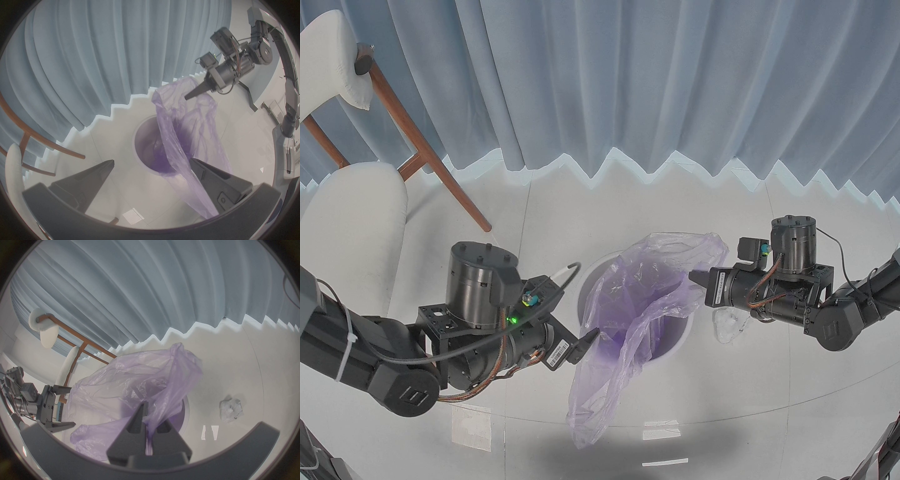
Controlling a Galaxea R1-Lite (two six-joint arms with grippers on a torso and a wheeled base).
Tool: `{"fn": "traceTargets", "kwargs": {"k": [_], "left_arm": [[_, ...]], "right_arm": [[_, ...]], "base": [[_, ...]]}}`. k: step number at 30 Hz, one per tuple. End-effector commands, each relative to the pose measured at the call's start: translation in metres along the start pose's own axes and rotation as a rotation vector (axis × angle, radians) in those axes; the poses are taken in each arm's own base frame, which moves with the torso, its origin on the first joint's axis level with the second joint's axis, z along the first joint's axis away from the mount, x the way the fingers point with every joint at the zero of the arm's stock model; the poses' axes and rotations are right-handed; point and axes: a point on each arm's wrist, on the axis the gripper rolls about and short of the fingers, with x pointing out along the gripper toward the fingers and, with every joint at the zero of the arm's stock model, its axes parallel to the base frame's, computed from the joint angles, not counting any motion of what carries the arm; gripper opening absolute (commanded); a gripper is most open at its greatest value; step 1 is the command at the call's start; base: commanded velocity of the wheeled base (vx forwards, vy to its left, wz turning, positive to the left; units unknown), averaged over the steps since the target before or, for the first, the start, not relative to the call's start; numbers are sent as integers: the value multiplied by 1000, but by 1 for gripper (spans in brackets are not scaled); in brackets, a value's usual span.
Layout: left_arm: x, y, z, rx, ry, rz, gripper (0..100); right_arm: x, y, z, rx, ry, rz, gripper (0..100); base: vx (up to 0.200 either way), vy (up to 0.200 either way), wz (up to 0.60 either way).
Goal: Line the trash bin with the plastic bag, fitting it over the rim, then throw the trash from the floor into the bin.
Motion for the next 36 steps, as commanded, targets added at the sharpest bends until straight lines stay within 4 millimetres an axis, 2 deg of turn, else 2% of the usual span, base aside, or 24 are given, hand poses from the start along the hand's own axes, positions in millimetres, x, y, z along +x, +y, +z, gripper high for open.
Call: {"fn": "traceTargets", "kwargs": {"k": [1, 7, 8, 20, 25, 36], "left_arm": [[15, -5, -8, 6, 38, -20, 100], [38, -8, -9, 5, 54, -24, 100], [40, -9, -10, 5, 56, -25, 0], [45, -6, -8, -4, 36, -13, 0], [53, -1, 3, -16, -26, 16, 0], [56, -3, 8, -64, -39, 16, 0]], "right_arm": [[-3, 1, 3, -4, -11, 2, 0], [-7, 4, 4, -10, -17, 10, 0], [-7, 4, 4, -12, -19, 10, 0], [-10, 5, 3, -12, -13, 20, 0], [-11, 4, -2, -13, 2, 17, 0], [-13, 4, 1, -26, -2, 36, 0]], "base": [[0, 0, 0], [0, 0, 0], [0, 0, 0], [0, 0, 0], [0, 0, 0], [200, 0, 0]]}}
